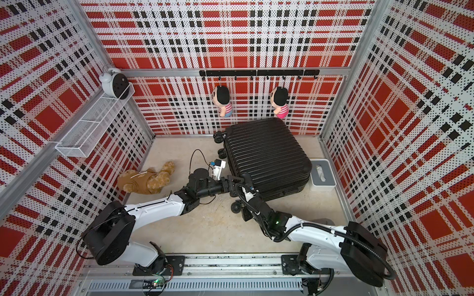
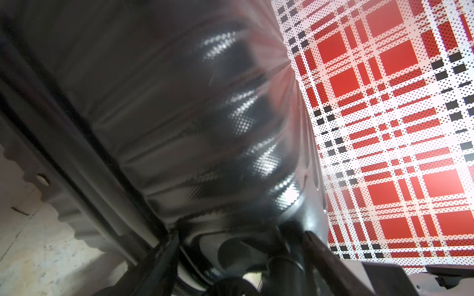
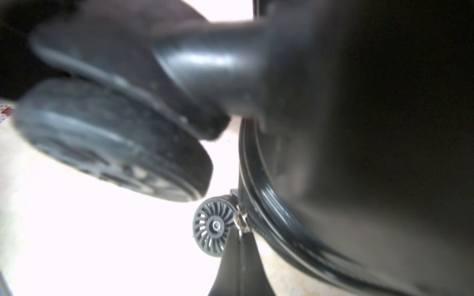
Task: Open the suitcase zippers
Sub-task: Unzip the zipper on the suitcase.
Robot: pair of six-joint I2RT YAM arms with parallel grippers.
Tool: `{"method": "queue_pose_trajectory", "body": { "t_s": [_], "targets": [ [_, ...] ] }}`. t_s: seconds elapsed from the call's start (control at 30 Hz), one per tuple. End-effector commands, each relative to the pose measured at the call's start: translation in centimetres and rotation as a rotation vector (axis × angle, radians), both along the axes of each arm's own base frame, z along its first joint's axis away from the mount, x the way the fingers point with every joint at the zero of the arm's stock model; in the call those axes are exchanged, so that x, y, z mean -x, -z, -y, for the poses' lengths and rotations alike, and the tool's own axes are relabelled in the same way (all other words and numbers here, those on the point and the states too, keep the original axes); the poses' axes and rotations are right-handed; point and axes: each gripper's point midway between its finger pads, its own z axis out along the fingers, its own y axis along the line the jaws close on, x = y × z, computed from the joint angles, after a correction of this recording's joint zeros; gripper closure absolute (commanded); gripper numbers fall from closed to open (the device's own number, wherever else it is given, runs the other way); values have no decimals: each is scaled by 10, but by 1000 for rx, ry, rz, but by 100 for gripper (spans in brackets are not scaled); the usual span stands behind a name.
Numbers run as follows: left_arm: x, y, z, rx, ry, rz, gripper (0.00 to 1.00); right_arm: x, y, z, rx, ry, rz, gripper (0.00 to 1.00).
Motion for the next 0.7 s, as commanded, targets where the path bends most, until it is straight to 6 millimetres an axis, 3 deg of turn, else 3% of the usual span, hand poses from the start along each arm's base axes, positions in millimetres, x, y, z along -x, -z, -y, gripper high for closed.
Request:
{"method": "queue_pose_trajectory", "body": {
  "t_s": [0.0,0.23,0.67],
  "targets": [
    [7,-1,-2,-1,15,19,23,7,-56,-53,-212,-101,83,100],
    [9,-2,-4,1,21,20,23,0,-54,-73,-261,-69,133,100],
    [11,-2,-14,4,16,24,23,-9,-52,-80,-326,-17,201,100]
  ]
}}
